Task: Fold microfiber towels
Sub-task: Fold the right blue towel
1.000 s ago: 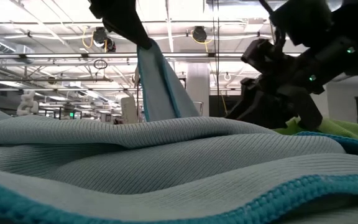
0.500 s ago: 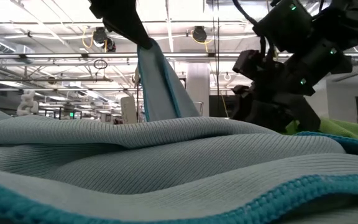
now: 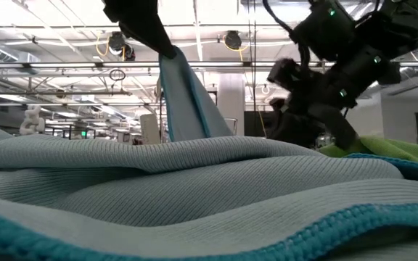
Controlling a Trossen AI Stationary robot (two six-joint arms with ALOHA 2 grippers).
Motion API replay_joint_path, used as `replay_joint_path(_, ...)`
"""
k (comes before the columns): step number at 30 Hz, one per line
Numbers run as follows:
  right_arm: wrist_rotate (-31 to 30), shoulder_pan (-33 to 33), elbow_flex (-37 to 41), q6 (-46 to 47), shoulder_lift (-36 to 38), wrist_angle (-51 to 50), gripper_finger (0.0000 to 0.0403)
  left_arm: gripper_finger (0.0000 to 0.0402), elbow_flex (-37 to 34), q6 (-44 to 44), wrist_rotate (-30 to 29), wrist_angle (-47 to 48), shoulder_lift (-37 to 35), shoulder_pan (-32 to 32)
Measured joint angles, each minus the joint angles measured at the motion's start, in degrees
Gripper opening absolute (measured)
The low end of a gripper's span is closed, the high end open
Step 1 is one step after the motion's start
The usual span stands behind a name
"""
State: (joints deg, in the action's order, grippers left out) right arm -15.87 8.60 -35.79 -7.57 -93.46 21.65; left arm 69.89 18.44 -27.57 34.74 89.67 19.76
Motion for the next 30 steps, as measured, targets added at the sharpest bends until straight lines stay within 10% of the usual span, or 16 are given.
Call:
replay_joint_path(11, -7.2, -7.7, 0.0, -4.4, 13.5, -3.3, 0.0006, 0.0004, -0.3, 13.1, 0.1, 7.0, 0.0, 4.5)
replay_joint_path(21, 16.6, -19.8, 0.0, -3.3, 14.0, 10.6, 0.0003, 0.0004, -1.4, 25.1, 3.2, -0.1, 0.1, 15.1)
replay_joint_path(30, 30.6, -20.1, 0.0, 5.7, 14.0, 12.0, 0.0004, 0.0005, -1.4, 23.8, -6.3, -12.3, 0.1, 23.7)
